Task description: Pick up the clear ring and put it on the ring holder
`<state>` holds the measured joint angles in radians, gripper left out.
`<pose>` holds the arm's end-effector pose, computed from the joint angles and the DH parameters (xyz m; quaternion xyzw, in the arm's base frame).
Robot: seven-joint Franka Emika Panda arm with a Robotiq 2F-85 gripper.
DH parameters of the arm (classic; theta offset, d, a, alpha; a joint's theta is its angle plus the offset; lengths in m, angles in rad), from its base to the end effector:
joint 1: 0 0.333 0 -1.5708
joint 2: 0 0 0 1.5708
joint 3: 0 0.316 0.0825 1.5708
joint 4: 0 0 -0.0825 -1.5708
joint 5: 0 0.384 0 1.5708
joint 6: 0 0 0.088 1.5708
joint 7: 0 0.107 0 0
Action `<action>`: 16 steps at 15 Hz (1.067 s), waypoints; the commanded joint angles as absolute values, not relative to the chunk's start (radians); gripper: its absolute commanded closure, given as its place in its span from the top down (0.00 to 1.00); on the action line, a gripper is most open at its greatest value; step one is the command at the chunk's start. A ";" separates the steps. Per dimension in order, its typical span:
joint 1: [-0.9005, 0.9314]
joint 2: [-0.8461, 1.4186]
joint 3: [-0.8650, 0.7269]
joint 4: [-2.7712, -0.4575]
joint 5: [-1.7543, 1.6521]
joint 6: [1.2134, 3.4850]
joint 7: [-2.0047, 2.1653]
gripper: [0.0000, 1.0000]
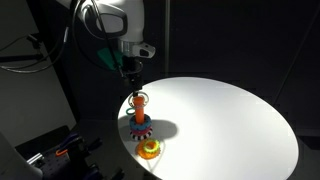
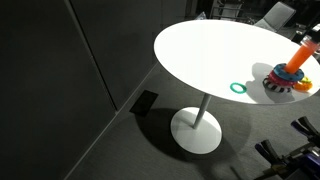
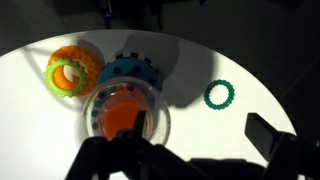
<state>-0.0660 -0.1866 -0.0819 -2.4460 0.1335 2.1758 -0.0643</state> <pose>0.4462 -0.0612 0.3646 -0.9940 0.0808 0.0357 0.0649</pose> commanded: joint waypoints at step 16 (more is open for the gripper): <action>-0.067 -0.238 -0.076 -2.452 0.120 2.115 -0.062 1.00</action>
<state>-0.0642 -0.1944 -0.0817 -2.4460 0.1577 2.1619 -0.0860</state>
